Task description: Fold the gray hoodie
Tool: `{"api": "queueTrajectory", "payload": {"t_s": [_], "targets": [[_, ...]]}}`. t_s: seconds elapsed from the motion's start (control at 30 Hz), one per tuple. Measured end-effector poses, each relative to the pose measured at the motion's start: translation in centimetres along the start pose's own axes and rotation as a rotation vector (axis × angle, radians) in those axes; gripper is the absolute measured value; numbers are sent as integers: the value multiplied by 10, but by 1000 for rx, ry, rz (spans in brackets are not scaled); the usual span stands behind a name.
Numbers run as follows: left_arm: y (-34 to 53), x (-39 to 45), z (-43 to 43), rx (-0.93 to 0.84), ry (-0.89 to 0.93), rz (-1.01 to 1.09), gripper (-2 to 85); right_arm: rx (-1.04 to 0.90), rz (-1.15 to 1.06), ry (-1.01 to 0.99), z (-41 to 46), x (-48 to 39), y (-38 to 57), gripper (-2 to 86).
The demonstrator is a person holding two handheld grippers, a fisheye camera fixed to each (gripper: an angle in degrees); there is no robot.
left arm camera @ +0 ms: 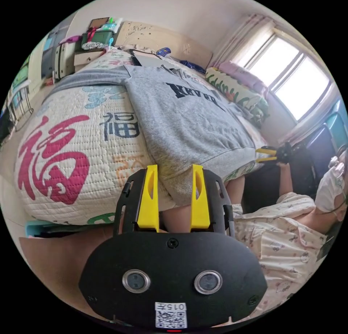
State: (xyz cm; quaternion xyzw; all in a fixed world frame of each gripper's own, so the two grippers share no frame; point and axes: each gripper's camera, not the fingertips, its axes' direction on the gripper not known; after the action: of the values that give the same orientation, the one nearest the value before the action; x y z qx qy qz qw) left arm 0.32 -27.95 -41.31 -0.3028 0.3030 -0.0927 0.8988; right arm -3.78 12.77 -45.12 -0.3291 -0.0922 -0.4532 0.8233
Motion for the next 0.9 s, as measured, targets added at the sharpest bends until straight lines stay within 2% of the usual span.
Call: {"api": "queueTrajectory", "payload": {"t_s": [0.07,0.13,0.23,0.37,0.67,0.9], "targets": [[1,-6,-10,14,-19,-15,81,-72,-52,129,8,-26,-14,102],[1,-5,-18,21,-45,-6,37,-104,-65,175,10,-37,-22,71],[0,4,-26,15,-120,32,11,-116,-67,158,8,-41,-25,20],[-2,11,-30,-27,-208,80,4,-159,-95,174,5,-52,-22,2],[-9,24,14,-162,-359,189,8,-199,-55,127,1,-56,-63,10],[0,10,-8,-93,-347,159,56,-49,144,-81,-56,-25,-68,88]]}}
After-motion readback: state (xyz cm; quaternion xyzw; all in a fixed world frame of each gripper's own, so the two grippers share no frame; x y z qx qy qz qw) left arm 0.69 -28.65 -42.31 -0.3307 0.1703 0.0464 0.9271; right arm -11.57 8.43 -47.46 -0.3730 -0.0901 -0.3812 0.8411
